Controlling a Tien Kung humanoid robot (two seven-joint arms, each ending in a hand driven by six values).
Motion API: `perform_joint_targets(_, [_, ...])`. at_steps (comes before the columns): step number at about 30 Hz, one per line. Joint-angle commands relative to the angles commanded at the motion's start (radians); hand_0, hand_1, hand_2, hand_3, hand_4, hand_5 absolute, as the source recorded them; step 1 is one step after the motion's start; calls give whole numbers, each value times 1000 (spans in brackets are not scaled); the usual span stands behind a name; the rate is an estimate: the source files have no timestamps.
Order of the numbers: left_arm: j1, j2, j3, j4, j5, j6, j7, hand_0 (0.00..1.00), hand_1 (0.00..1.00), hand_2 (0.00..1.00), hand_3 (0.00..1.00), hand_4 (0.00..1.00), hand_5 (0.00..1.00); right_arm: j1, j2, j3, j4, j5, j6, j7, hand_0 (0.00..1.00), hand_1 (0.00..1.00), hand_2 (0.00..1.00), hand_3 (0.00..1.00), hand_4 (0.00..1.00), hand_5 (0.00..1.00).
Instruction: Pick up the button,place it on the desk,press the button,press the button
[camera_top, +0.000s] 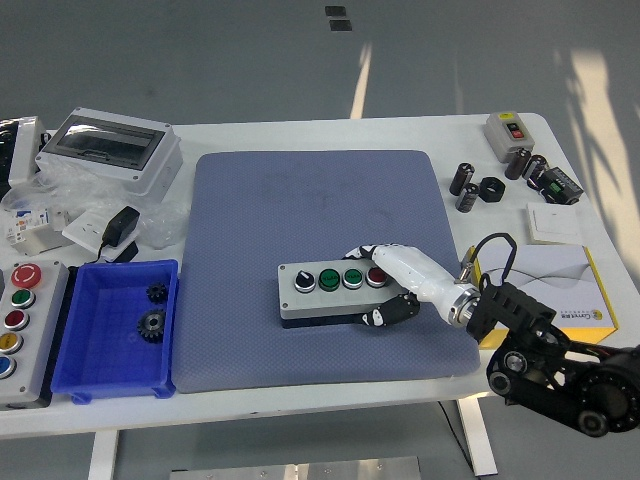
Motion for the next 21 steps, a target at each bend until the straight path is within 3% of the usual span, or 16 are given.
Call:
perform_joint_targets(7, [-1,1,-1,0,3,-1,-1,625,580,568,629,658,236,-4,-8,22,22,77,41,0,898,845,819,823,439,67])
perform_joint_targets(8, [-1,1,0,0,4,-1,-1,625,581,567,627,653,234,-4,-9,24,24,83,44,0,909,850,830,872,453,52])
perform_joint_targets(13, [-2,1,-1,0,6,-2,-1,625,581,567,627,653,234,-8,-16,36,34,106,60,-3,909,850,830,872,453,52])
perform_joint_targets(21, [-2,0,1,0,6,-3,-1,624,580,565,625,642,224,-14,-24,55,50,127,82,-2,945,895,882,945,521,5])
